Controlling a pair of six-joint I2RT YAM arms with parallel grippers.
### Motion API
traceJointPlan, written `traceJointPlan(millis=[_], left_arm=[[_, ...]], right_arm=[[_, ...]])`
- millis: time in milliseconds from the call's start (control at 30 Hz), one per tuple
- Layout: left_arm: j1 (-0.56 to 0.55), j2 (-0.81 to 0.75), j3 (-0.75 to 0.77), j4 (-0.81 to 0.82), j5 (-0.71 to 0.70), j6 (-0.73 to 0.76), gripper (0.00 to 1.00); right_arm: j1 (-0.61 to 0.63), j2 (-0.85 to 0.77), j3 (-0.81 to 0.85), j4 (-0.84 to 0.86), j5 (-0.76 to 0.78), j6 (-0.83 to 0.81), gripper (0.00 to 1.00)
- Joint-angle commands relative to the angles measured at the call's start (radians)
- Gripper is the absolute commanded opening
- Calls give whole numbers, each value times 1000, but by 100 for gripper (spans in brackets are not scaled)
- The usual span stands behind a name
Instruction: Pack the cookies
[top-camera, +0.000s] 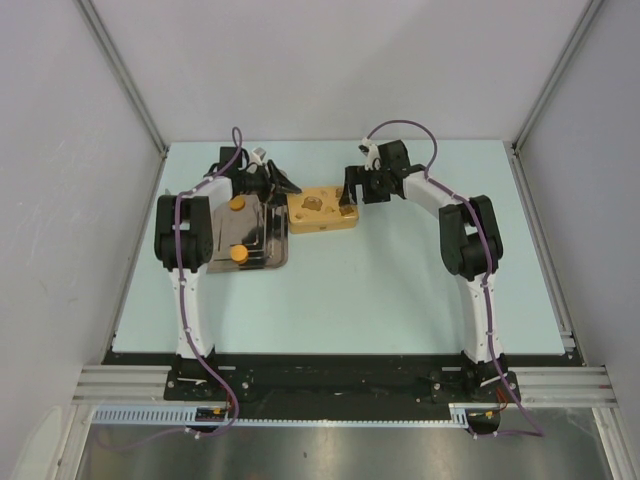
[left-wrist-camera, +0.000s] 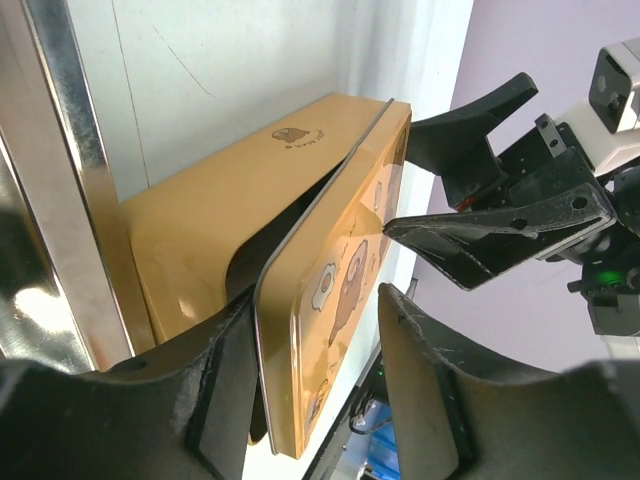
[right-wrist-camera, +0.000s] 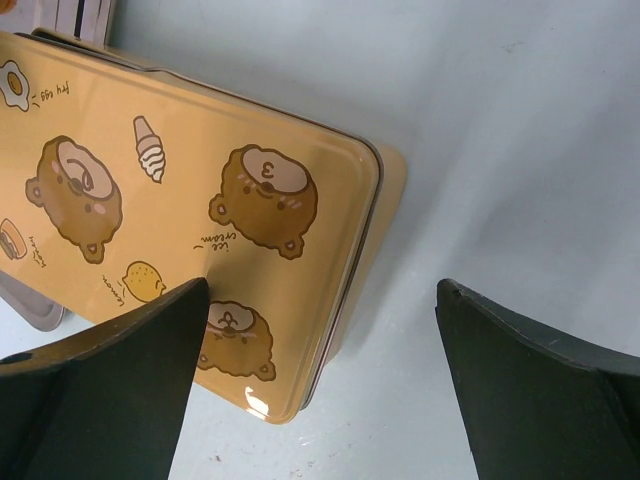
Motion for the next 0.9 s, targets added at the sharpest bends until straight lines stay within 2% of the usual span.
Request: traceJointPlan(millis=[0, 867], left_arm=[[8, -9, 36, -73, -23, 69, 56], [19, -78, 126, -320, -113, 267, 59]], right_arm=[[3, 18, 24, -15, 37, -13, 100], [7, 18, 41, -28, 46, -15, 100]])
